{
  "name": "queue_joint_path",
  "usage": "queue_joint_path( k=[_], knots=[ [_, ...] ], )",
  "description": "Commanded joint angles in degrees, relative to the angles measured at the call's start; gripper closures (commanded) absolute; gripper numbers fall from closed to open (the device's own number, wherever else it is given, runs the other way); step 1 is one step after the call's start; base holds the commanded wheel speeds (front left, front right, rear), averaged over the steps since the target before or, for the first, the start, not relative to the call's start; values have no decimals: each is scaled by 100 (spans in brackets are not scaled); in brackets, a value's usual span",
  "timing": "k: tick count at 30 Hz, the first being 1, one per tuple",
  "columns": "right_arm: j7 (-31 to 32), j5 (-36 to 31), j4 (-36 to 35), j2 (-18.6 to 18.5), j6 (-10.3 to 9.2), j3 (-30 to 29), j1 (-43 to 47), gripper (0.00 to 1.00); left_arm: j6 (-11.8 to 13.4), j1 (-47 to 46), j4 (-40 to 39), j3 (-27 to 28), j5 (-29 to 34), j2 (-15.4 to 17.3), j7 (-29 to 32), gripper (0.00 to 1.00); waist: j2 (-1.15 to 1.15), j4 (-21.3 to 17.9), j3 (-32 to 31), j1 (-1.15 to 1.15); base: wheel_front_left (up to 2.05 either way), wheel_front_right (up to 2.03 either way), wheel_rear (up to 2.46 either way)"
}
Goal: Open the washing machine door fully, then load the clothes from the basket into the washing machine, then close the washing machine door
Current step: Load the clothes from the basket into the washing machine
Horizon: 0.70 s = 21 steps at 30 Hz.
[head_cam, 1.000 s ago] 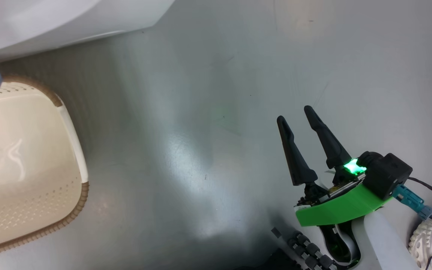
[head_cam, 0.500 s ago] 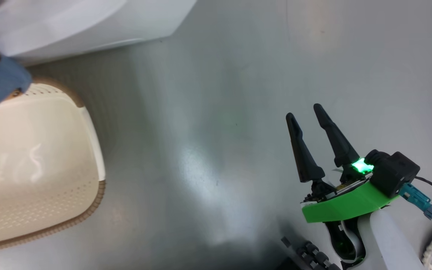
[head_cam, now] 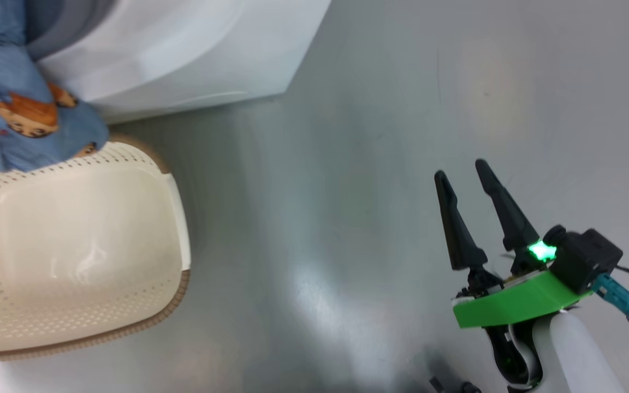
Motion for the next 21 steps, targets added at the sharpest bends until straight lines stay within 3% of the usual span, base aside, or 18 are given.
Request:
queue_joint_path(
  k=[1,8,21],
  knots=[
    [-27,-76,-106,8,8,115,285,0,92,285,-321,145,-52,289,-76,0,0,125,-205,0,0,0,0],
    [-27,-114,-118,8,8,43,438,0,372,1701,-1595,318,-313,280,-97,0,0,229,-431,0,0,0,0],
    [-27,-156,-146,8,8,83,432,0,1293,4551,-4033,738,-640,168,-56,0,0,311,-460,0,0,0,0]
  ],
)
